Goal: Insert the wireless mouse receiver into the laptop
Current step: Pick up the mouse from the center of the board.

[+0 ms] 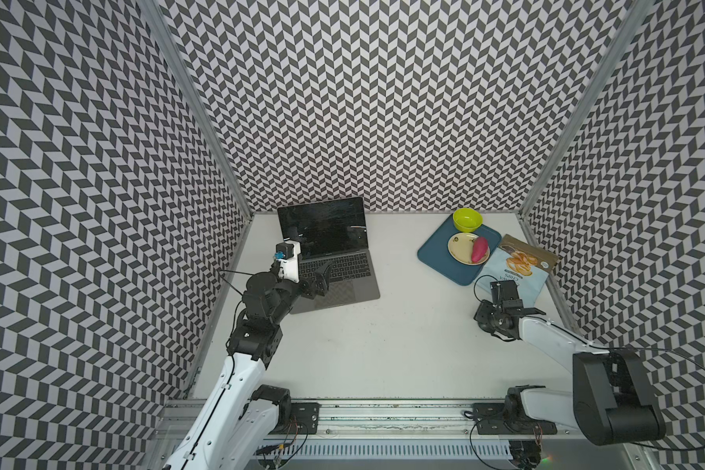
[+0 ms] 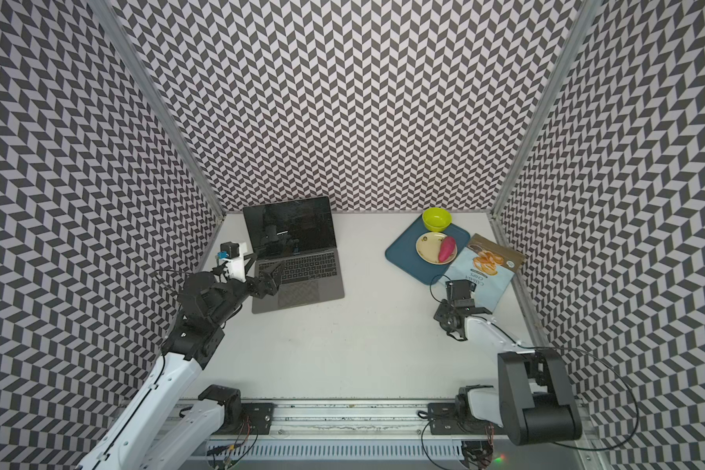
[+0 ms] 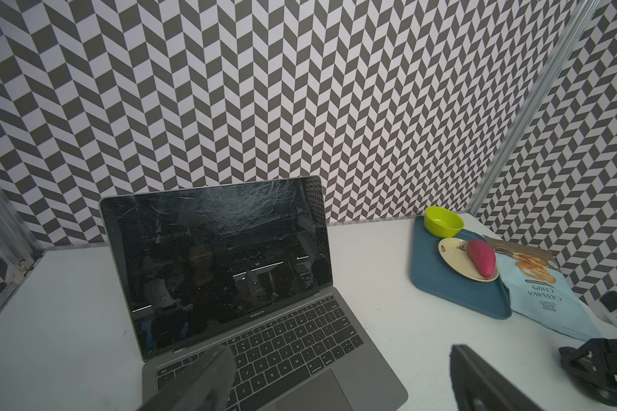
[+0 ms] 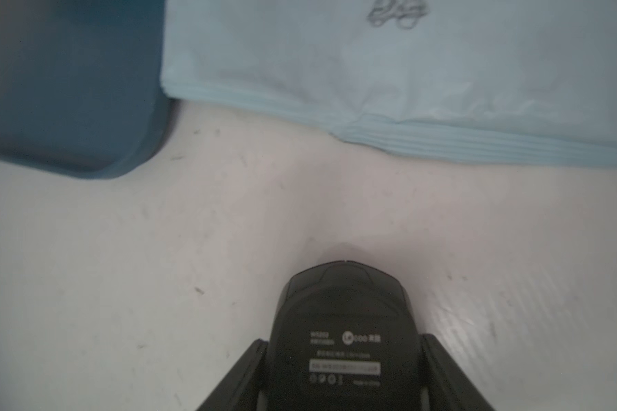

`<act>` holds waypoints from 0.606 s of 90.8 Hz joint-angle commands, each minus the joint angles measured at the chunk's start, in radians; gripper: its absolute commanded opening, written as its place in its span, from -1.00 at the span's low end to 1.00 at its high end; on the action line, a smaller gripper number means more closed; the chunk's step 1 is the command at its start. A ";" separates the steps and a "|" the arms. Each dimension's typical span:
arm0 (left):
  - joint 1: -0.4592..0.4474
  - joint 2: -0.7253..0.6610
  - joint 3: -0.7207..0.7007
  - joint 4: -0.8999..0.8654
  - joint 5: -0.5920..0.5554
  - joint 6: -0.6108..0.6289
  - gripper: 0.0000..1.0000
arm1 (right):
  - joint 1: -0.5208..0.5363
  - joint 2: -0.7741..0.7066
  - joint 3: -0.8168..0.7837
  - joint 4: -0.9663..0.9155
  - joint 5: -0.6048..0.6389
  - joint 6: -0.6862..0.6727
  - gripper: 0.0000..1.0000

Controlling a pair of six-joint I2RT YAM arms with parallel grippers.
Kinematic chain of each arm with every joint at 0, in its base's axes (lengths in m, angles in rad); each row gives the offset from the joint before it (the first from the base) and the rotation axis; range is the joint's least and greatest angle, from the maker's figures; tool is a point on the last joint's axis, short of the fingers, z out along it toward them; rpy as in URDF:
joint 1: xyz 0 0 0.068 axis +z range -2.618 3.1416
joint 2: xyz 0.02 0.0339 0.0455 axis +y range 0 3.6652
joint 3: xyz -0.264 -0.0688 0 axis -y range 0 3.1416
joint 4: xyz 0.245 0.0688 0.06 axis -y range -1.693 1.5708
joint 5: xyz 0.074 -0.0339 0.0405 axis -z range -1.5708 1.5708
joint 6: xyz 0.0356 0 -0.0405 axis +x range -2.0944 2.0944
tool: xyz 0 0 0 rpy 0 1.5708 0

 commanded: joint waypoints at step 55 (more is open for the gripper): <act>-0.116 0.266 0.016 -0.076 0.680 -0.466 0.92 | 0.873 -0.229 -0.004 0.537 -0.047 -0.744 -0.24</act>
